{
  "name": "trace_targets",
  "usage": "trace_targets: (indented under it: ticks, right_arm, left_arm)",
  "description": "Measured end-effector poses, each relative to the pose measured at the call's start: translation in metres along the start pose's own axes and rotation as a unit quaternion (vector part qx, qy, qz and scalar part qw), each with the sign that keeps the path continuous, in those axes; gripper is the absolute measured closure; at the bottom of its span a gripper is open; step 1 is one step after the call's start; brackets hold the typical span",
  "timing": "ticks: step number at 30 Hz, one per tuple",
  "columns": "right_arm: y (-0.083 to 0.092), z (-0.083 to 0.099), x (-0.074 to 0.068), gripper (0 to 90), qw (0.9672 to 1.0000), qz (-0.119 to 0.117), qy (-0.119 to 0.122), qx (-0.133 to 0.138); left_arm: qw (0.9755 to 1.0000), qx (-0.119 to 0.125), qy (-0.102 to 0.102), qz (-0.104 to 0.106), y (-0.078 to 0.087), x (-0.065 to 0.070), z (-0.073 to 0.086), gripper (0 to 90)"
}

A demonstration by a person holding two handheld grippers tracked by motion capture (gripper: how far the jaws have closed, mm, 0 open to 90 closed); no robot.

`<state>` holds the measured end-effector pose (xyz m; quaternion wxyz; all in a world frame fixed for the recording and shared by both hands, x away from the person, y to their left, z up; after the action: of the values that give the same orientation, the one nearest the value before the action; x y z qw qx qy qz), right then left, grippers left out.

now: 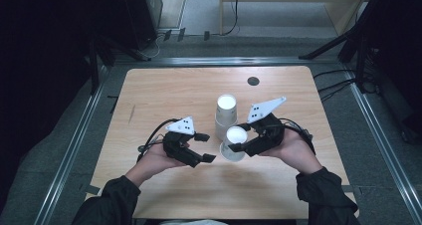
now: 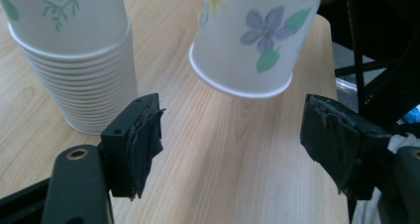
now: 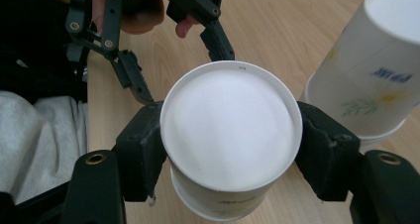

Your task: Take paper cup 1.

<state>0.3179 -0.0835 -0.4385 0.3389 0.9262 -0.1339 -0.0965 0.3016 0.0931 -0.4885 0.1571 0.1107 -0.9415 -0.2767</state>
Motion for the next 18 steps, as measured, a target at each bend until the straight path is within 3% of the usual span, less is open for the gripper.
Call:
trace_targets:
  ticks: [2,7,18]
  right_arm:
    - [-0.007,0.008,0.000,33.8,0.9998,-0.015,-0.008,0.005]
    - [-0.016,0.013,-0.003,33.8,0.9996,-0.028,-0.004,0.007]
    - [-0.032,0.006,-0.014,33.9,0.9981,-0.057,0.007,0.023]
  left_arm:
    - [1.0000,-0.002,0.000,0.002,-0.001,0.001,0.001,24.2]
    - [0.9999,-0.007,-0.003,0.009,-0.005,0.004,0.003,24.2]
    - [0.9997,-0.011,-0.011,0.021,-0.012,0.008,0.006,24.1]
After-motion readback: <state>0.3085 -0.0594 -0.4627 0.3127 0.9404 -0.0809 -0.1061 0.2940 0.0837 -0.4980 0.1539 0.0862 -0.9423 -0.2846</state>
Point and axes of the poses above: each handheld gripper's, and its own axes: y roughly backward along the jaws, z roughly out of its underside, x roughly to its right, the point moved 6 cm from there along -y, roughly forward along the jaws, and after that the axes turned 3 degrees about z, right-handed, at the moved point
